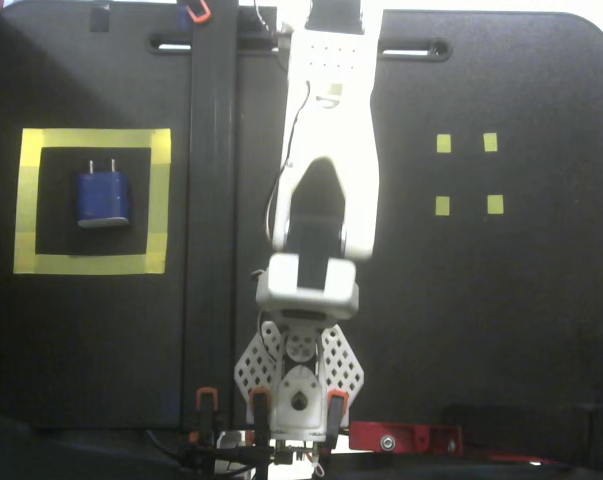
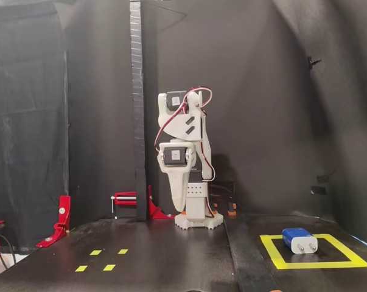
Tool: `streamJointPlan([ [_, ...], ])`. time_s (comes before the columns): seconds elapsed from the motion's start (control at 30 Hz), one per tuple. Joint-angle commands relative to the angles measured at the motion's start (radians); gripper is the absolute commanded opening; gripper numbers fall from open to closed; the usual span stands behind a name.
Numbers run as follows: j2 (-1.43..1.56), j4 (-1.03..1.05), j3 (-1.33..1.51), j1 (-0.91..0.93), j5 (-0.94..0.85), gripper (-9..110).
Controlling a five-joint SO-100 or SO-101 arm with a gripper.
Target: Grasp the block and place it in the designated area.
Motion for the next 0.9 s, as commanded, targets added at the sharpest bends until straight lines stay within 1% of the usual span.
streamJointPlan([
  [0.0,0.120,-0.109,0.069,-0.009,-0.012,0],
  [0.23,0.396,-0.442,0.374,-0.008,-0.055,0],
  [0.5,0.681,-0.752,0.699,-0.012,-0.086,0],
  [0.7,0.910,-0.931,0.939,-0.025,-0.086,0],
  [0.87,1.101,-1.011,1.124,-0.043,-0.086,0],
])
